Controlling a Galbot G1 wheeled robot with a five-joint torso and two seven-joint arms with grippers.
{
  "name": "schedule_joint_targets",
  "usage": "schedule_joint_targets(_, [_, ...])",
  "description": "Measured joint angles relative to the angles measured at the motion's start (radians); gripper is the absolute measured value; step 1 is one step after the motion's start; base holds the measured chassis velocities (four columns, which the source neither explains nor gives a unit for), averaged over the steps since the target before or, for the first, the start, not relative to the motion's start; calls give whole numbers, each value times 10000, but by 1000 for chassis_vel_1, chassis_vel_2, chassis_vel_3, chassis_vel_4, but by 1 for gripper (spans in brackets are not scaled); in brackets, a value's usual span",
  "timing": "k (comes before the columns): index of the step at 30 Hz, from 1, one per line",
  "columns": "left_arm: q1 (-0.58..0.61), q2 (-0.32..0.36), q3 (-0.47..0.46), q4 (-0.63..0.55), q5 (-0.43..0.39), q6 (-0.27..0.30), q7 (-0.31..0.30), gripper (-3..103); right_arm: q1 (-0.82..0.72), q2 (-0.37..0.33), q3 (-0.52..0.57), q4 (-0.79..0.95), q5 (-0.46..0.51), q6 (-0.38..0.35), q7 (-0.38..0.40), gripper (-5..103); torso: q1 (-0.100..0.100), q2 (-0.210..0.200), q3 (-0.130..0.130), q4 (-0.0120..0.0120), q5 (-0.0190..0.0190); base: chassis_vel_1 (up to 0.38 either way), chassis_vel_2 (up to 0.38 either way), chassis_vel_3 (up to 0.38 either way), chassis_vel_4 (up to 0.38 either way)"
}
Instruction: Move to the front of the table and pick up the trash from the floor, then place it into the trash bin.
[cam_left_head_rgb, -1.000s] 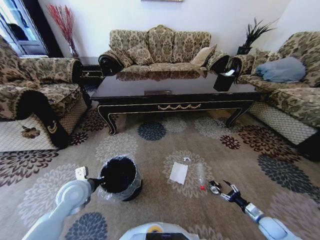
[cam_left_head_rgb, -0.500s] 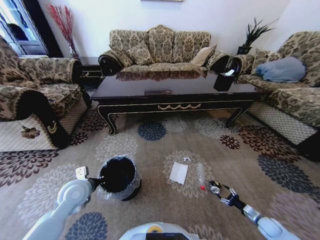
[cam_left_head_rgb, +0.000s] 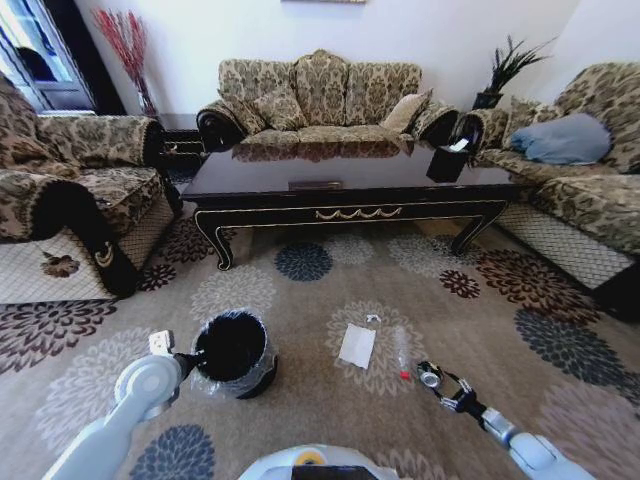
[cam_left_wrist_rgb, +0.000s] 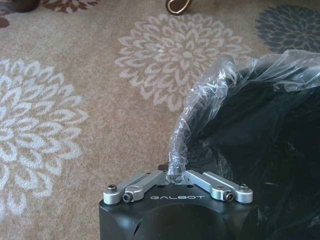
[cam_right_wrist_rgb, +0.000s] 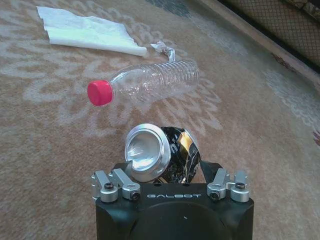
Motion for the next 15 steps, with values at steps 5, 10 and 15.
schedule_joint_targets(5, [-152,0,49,60,-41,0,0,0,30,11,-59,167,10,-15,-5,68,0,0,0,0,-1,0,0,0,0])
schedule_joint_targets(10, [-272,-35,145,141,-56,0,0,0,-41,87,-66,219,-4,-40,-2,58,0,0,0,-3,-1,0,0,0,0])
schedule_joint_targets(15, [-331,14,177,205,-113,0,-1,0,-46,201,-139,180,-52,-56,0,53,0,0,0,-2,-1,0,0,0,0])
